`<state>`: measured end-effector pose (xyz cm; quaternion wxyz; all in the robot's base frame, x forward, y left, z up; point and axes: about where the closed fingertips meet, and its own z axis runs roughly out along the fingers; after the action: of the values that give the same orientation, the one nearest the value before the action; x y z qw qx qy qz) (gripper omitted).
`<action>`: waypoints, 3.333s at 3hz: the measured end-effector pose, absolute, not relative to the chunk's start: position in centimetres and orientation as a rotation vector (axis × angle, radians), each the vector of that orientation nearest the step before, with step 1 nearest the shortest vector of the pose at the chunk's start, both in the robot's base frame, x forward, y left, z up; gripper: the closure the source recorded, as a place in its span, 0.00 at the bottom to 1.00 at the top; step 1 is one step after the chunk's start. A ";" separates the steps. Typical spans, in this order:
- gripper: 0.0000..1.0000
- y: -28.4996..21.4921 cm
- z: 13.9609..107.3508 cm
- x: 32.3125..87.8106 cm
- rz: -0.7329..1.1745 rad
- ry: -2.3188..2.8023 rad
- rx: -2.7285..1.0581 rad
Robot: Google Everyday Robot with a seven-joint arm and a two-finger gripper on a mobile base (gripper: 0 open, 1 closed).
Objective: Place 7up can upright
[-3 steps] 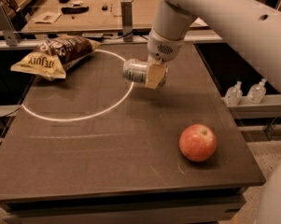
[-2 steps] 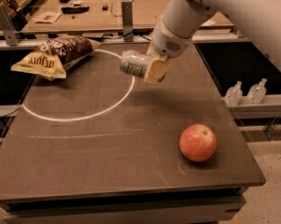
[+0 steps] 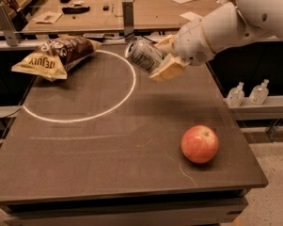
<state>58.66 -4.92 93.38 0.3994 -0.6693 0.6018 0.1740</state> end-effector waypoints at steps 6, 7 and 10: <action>1.00 -5.2 88.8 57.5 1.019 1.221 -1.292; 1.00 -5.2 87.9 57.6 1.035 1.223 -1.275; 1.00 -5.0 85.7 57.5 1.043 1.259 -1.248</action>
Offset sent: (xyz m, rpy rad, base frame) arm -0.0121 -0.0169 -0.0081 0.5557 0.1003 0.1284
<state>57.51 -4.98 85.69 0.5163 -0.5196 0.5243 0.4342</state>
